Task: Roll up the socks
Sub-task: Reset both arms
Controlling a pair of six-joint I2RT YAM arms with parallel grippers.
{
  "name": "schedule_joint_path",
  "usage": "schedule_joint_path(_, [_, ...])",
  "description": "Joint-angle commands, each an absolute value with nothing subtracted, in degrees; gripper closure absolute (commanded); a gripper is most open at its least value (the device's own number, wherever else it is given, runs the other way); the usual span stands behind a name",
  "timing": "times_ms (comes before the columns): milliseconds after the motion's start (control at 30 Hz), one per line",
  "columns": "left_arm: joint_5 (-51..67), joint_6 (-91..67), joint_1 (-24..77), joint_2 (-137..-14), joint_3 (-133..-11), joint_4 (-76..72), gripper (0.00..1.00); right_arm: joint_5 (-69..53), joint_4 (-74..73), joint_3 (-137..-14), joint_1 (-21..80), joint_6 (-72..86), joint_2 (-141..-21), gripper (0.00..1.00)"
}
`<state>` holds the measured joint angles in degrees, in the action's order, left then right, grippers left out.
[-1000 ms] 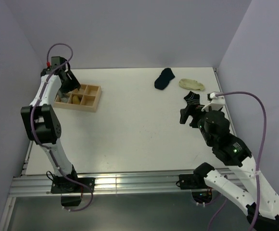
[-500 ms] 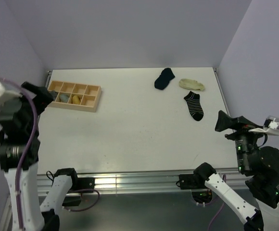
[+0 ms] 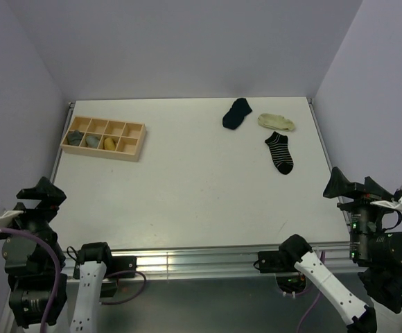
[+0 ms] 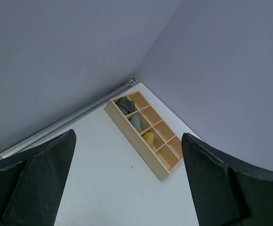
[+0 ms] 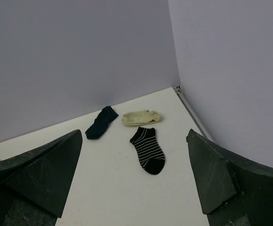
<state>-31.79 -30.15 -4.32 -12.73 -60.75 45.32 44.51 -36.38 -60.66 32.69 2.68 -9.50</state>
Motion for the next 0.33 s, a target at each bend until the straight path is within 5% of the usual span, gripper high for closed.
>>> schedule_joint_path(0, [-33.9, -29.2, -4.6, -10.9, -59.6, 45.6, 0.00, 44.0, -34.2, -60.1, 32.4, 0.6, -8.2, 0.00])
schedule_joint_path(300, [-33.0, -29.7, -4.6, -10.9, -58.9, 47.1, 0.00, 43.5, -33.1, -59.2, 32.5, 0.6, -6.8, 0.00])
